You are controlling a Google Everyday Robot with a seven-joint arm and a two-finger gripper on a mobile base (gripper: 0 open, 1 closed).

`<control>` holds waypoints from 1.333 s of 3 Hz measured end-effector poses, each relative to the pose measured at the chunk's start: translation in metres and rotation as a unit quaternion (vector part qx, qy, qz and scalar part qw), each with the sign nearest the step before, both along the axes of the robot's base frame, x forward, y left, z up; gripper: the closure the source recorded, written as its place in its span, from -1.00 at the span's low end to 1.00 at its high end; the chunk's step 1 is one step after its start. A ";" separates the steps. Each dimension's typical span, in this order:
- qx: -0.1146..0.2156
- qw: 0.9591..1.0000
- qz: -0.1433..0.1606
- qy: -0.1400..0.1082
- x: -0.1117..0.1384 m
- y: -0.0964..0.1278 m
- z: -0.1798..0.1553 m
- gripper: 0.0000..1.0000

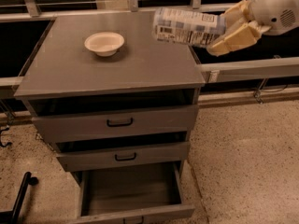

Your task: Place blue plastic bottle into bottom drawer

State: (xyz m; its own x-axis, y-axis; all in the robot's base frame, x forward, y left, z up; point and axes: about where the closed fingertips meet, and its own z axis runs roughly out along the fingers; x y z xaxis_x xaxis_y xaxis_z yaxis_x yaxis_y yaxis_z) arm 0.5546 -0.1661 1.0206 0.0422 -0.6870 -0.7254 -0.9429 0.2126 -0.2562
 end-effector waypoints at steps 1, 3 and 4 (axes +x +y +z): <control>0.004 1.000 0.028 -0.002 -0.021 0.019 -0.028 1.00; 0.012 0.998 0.060 0.017 -0.065 0.043 -0.126 1.00; 0.015 0.998 0.067 0.009 -0.071 0.050 -0.167 1.00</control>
Offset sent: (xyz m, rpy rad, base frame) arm -0.0719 0.0409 -0.1144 0.0056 0.0652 0.1246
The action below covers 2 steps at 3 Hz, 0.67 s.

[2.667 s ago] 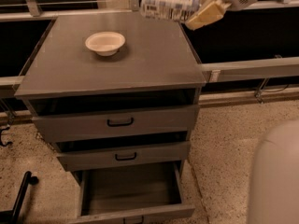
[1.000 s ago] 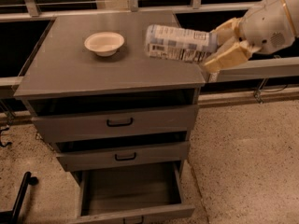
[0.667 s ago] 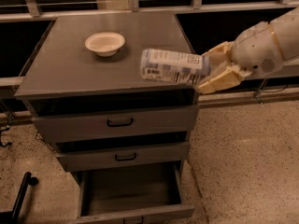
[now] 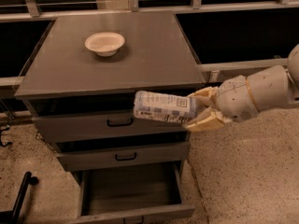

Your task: Place blue plastic bottle into bottom drawer

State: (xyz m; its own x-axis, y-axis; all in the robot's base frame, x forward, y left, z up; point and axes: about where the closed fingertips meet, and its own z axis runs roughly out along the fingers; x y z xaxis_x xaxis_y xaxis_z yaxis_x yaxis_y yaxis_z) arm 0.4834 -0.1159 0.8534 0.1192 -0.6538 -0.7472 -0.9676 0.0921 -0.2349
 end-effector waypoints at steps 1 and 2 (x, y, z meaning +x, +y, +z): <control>0.000 1.000 0.000 0.000 0.000 0.000 0.000 1.00; 0.004 1.000 0.006 0.000 -0.001 0.003 -0.014 1.00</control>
Offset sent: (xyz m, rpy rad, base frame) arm -0.0015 0.0029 -0.0306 0.0185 0.0000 0.0203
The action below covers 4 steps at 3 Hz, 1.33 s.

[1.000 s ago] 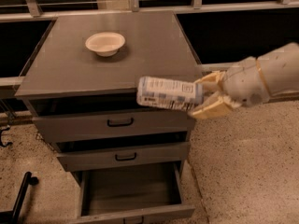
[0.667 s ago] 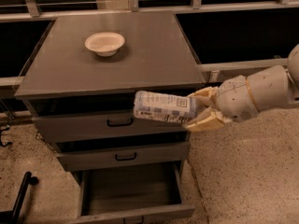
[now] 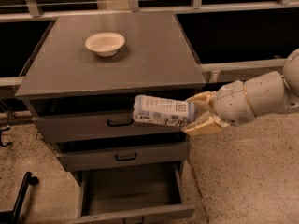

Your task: Place blue plastic bottle into bottom drawer

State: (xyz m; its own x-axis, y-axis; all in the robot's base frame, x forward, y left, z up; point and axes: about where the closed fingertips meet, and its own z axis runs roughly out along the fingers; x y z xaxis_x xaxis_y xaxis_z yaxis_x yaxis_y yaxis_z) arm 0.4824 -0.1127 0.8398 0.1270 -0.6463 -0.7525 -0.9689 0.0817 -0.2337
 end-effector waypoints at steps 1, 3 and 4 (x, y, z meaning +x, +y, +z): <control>0.015 1.000 -0.001 0.008 0.000 0.002 -0.033 1.00; 0.044 0.999 0.010 0.007 0.008 0.020 -0.115 1.00; 0.036 0.999 0.036 0.004 0.013 0.038 -0.159 1.00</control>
Offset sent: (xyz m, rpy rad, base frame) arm 0.0059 0.0074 -0.1202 0.1034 0.0379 -0.0147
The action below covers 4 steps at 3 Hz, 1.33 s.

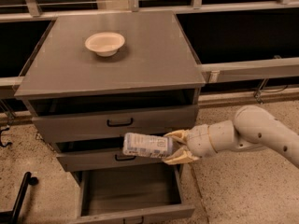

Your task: Place blue plastic bottle into bottom drawer

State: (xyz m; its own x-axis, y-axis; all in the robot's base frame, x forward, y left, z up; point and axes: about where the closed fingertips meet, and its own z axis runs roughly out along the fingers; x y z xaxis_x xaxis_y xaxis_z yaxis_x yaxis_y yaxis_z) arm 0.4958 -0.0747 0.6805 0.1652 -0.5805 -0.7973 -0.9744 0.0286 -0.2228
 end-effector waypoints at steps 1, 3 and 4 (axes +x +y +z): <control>-0.032 0.999 0.036 0.014 -0.003 0.021 -0.051 1.00; -0.070 0.994 0.070 0.038 -0.013 0.043 -0.102 1.00; -0.068 0.994 0.077 0.043 -0.011 0.048 -0.128 1.00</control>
Offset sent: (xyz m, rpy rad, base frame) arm -0.0287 0.0577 -0.1651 -0.2549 0.1575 0.1972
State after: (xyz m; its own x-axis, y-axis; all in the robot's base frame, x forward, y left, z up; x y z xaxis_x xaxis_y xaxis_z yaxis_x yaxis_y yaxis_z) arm 0.4843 -0.0270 0.5530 0.1958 -0.6569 -0.7281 -0.9804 -0.1480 -0.1301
